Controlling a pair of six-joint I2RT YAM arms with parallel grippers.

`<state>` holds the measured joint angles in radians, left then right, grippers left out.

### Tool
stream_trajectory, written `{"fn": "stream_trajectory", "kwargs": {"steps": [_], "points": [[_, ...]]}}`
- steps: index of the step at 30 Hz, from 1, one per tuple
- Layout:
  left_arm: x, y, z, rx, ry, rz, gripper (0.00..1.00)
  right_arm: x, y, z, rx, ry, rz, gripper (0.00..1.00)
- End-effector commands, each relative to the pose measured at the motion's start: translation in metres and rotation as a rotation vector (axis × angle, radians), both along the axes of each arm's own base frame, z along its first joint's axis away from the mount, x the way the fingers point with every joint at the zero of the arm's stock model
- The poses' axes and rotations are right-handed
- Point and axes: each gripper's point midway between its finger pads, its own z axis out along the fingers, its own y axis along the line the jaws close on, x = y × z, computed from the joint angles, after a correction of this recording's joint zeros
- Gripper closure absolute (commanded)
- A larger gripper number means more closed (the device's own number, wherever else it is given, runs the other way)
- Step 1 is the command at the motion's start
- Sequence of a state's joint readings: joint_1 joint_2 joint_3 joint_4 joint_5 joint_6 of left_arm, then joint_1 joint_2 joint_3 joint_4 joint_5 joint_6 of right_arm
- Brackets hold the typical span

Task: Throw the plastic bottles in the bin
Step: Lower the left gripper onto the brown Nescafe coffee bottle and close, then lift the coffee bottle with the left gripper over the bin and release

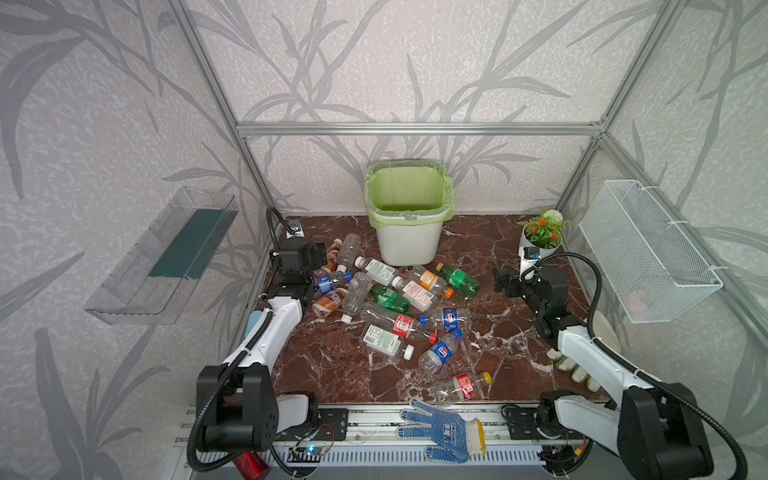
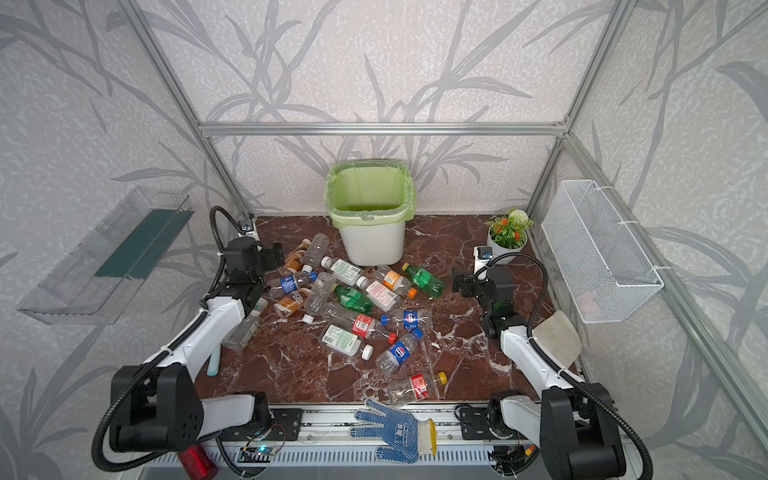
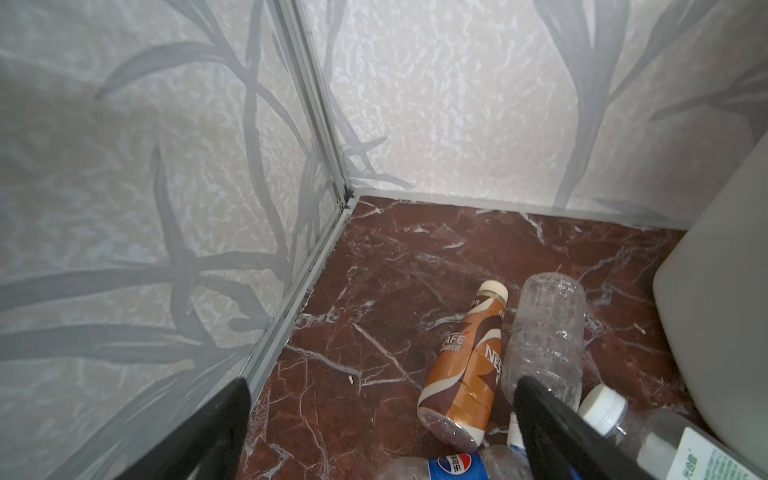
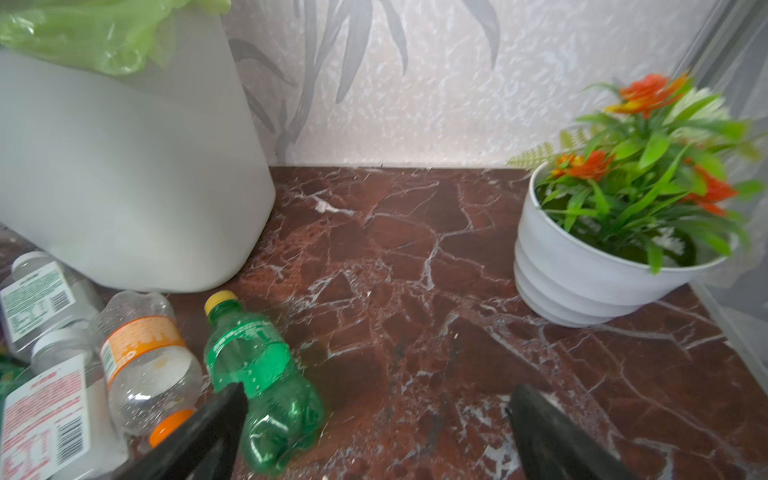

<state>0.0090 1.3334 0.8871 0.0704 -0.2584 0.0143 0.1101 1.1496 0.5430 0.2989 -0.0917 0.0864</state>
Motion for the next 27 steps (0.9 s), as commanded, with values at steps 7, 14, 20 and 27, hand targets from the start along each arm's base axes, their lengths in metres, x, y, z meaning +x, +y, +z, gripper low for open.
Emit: {"fn": "stream_trajectory", "kwargs": {"steps": [7,14,20,27], "points": [[0.026,-0.022,-0.075,-0.068,0.403,-0.132,0.10,-0.002,0.023,-0.028,0.055,0.259,0.111,0.10],[0.047,-0.026,-0.100,-0.083,0.531,-0.165,0.21,-0.002,0.026,-0.034,0.066,0.297,0.122,0.12],[0.054,-0.021,-0.123,-0.179,0.629,-0.152,0.34,-0.003,0.022,-0.034,0.057,0.303,0.104,0.12],[0.064,-0.021,-0.142,-0.268,0.696,-0.167,0.34,-0.004,0.021,-0.037,0.053,0.314,0.100,0.12]]}}
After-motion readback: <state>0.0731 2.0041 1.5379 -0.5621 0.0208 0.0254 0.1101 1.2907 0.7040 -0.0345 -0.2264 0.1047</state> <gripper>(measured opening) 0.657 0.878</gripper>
